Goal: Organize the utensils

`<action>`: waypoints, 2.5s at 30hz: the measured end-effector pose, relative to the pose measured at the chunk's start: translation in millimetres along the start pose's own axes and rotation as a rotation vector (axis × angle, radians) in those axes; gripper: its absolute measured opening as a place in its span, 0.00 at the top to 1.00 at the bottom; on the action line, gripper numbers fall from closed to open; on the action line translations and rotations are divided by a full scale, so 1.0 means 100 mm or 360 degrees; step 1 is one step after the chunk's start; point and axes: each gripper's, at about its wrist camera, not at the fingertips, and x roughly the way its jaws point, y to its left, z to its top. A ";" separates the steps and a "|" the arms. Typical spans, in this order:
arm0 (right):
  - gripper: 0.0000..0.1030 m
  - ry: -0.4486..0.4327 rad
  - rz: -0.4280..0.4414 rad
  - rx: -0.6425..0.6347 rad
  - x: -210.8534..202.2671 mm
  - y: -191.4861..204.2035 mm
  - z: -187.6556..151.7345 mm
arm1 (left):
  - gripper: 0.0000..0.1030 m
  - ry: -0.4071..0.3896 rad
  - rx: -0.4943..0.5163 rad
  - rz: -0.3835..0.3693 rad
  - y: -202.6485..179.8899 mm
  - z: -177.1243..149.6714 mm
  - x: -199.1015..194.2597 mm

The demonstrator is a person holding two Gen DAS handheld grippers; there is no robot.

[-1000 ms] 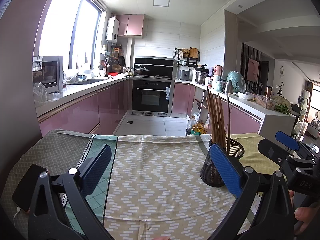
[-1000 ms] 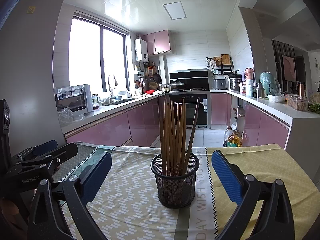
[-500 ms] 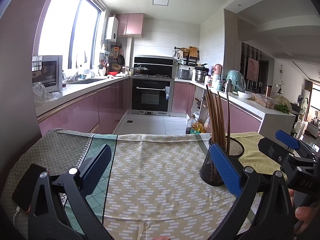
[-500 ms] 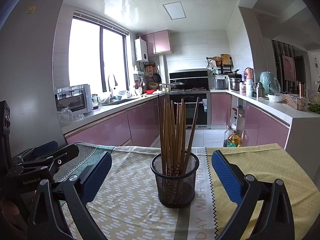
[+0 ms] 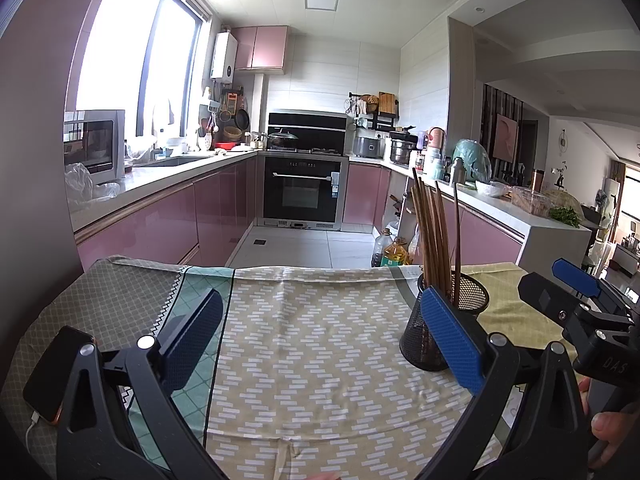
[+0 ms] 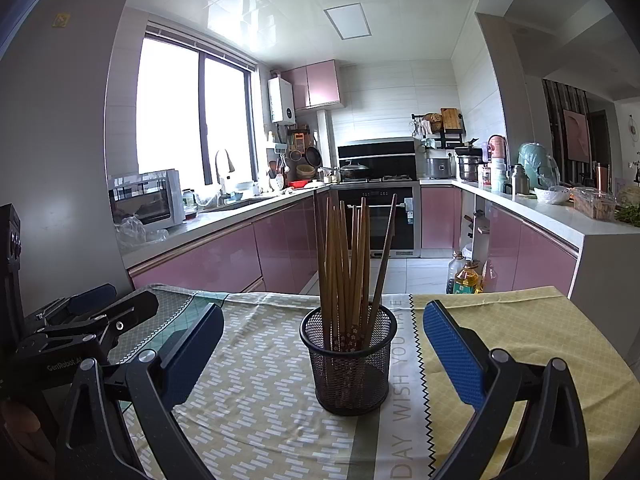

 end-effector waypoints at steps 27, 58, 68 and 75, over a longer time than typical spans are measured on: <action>0.06 -0.0005 0.0001 -0.0001 0.00 0.01 0.00 | 0.05 0.0002 0.0003 0.0000 0.00 0.00 0.00; 0.06 -0.0004 -0.0001 -0.0003 0.00 0.02 -0.01 | 0.05 0.0005 0.0001 -0.0003 -0.01 -0.02 0.00; 0.06 0.0001 -0.0003 -0.0002 0.01 0.04 -0.02 | 0.05 -0.0001 0.0007 0.0002 -0.01 -0.06 0.00; 0.06 0.0012 -0.0006 -0.0004 0.02 0.04 -0.04 | 0.05 -0.0009 0.0031 0.0024 0.00 -0.07 0.01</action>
